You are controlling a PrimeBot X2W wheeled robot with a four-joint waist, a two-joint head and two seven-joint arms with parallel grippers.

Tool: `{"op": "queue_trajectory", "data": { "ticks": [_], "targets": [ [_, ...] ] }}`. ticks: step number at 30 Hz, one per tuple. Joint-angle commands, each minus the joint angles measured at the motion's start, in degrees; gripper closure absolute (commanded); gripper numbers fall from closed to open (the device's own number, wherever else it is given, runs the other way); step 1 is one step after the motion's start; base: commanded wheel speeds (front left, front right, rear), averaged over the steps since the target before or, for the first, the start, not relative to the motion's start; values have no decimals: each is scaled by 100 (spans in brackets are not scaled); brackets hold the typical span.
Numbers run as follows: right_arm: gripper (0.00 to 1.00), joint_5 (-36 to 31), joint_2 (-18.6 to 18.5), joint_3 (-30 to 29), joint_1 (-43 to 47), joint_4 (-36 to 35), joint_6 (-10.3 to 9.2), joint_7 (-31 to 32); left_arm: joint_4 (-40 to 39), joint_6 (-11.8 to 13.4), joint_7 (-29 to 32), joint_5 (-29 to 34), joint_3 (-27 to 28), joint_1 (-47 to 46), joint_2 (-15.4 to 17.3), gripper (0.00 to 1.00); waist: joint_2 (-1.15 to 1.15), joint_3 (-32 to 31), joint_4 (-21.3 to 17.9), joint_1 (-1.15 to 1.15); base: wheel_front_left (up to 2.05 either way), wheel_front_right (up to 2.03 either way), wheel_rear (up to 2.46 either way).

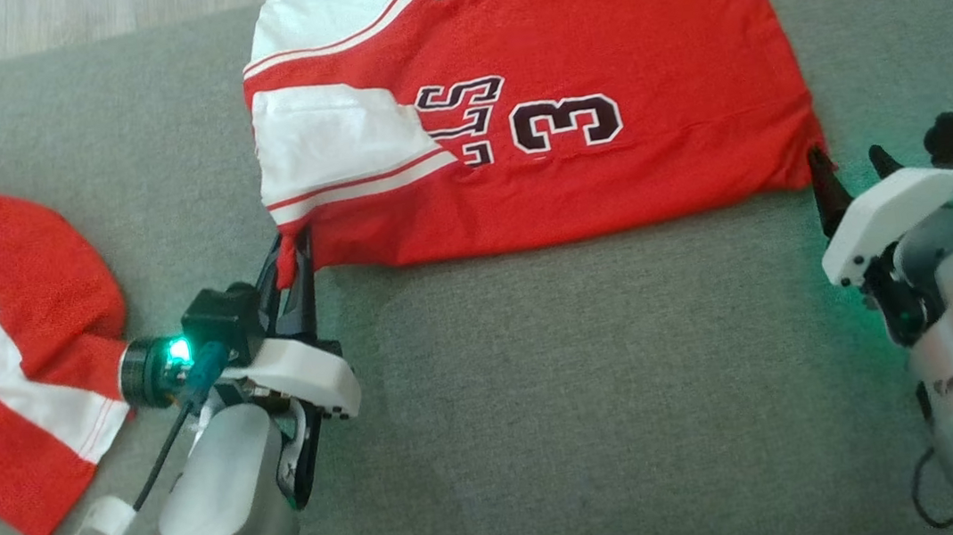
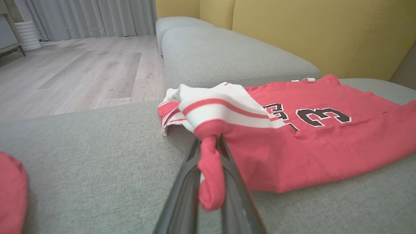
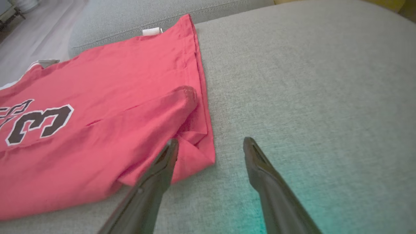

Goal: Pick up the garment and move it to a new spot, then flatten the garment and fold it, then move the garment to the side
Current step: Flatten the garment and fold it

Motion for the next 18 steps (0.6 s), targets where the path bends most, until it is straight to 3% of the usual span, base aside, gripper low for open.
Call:
{"op": "queue_trajectory", "data": {
  "ticks": [1,11,13,18],
  "targets": [
    [0,69,72,56,-205,-68,39,8,-191,10,-46,66,137,-146,83,100,0,57,43,0,0,0,0],
    [0,95,100,103,-682,903,39,-93,-296,39,-6,58,14,-210,49,100,0,291,208,0,0,0,0],
    [100,57,69,220,-748,1011,39,-127,-281,41,-3,47,4,-219,53,100,0,288,218,0,0,0,0],
    [100,54,-187,459,-885,1094,39,-314,-210,68,0,18,11,-206,121,100,0,180,169,0,0,0,0]
  ]
}}
